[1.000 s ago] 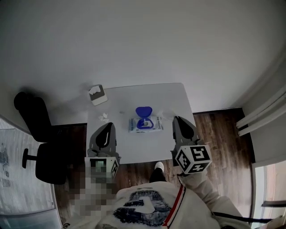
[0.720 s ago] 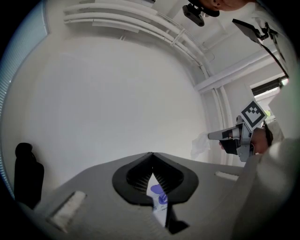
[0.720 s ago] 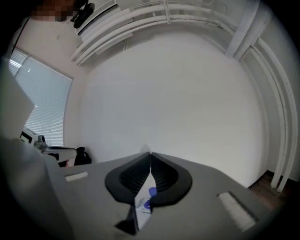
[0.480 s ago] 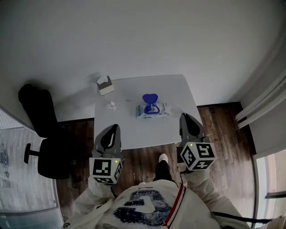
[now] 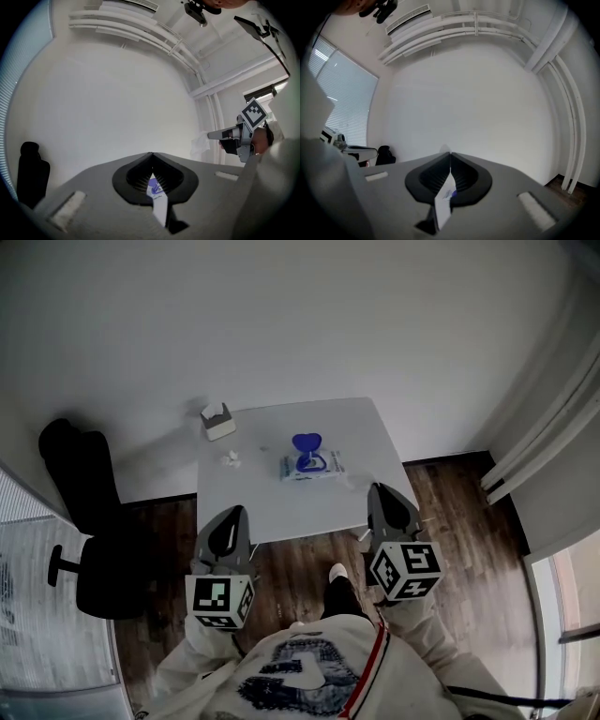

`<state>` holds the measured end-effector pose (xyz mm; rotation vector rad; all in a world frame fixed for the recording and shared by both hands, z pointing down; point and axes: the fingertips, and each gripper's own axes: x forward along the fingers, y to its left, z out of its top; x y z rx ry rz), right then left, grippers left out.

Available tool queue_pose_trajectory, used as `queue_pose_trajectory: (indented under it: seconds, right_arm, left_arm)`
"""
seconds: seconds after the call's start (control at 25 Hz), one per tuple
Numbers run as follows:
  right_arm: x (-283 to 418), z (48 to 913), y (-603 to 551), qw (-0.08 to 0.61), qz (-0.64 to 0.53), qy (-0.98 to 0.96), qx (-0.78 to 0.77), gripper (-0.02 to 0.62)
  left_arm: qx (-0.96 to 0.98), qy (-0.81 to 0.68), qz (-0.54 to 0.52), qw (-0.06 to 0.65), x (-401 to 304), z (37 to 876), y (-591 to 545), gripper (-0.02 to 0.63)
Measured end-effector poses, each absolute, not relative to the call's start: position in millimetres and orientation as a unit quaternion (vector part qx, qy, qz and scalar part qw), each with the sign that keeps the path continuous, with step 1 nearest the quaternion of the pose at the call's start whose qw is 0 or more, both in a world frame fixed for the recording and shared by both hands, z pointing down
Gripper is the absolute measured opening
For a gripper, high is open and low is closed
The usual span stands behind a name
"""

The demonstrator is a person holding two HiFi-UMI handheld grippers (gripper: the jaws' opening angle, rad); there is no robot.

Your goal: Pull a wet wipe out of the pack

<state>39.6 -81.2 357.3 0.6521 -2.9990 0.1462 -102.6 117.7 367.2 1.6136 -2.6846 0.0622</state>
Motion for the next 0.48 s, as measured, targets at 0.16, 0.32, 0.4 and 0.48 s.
queue_pose_trajectory:
  seconds: [0.16,0.32,0.4,0.48]
  right_arm:
    - [50.8,356.1,-72.1,0.034,0.048,-0.975,0.216,0.011]
    - [64.7,355.0,-72.3,0.035,0.055,-0.975,0.213,0.011]
    - [68.5,351.0,-77.8,0.030,0.056,-0.975,0.211,0.011]
    - [71.1,346.7,-85.1,0.022,0.059,-0.976,0.210,0.011]
  left_arm:
    - [0.519,-0.855,0.016,0.001,-91.6,364.7,122.9,0.003]
    - [0.507,-0.862,0.007,0.012,-82.1,369.3,128.3,0.003]
    - [0.504,-0.864,0.008,0.012,-78.7,366.2,124.1,0.003]
    - [0.500,-0.866,0.012,0.010,-76.1,362.0,117.9,0.003]
